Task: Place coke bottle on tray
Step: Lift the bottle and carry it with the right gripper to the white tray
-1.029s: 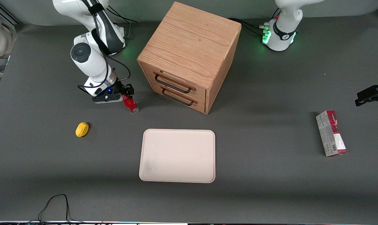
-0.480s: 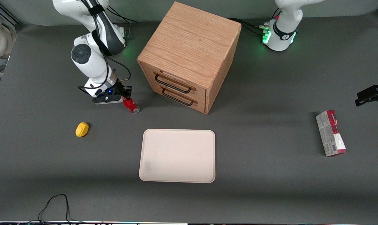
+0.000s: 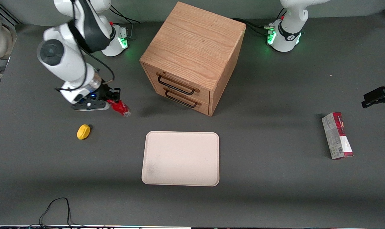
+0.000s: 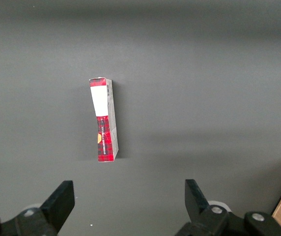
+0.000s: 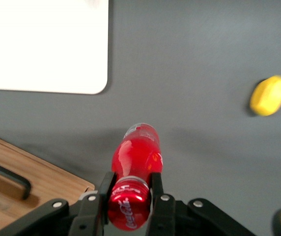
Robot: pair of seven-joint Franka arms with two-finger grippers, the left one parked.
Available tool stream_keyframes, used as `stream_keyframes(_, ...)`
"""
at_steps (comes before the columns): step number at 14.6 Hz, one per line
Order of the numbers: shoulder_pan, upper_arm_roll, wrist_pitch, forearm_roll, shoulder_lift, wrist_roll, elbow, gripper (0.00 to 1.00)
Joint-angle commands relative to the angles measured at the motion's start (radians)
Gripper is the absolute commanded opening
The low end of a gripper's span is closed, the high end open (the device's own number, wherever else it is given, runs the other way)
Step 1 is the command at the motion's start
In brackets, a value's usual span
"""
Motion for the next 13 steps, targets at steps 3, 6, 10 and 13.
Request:
stream_keyframes(3,-0.001,-0.007,-0.323,-0.062,0.225,0.018,0.535,0.0)
stream_keyframes(6,0.024,0.002,-0.358,-0.067,0.356,0.108,0.736,0.0)
stream_keyframes(10,0.108,0.005,-0.323,-0.125,0.584,0.228,0.989,0.0)
stream_keyframes(13,0.145,0.004,-0.208,-0.162,0.656,0.277,0.996,0.0)
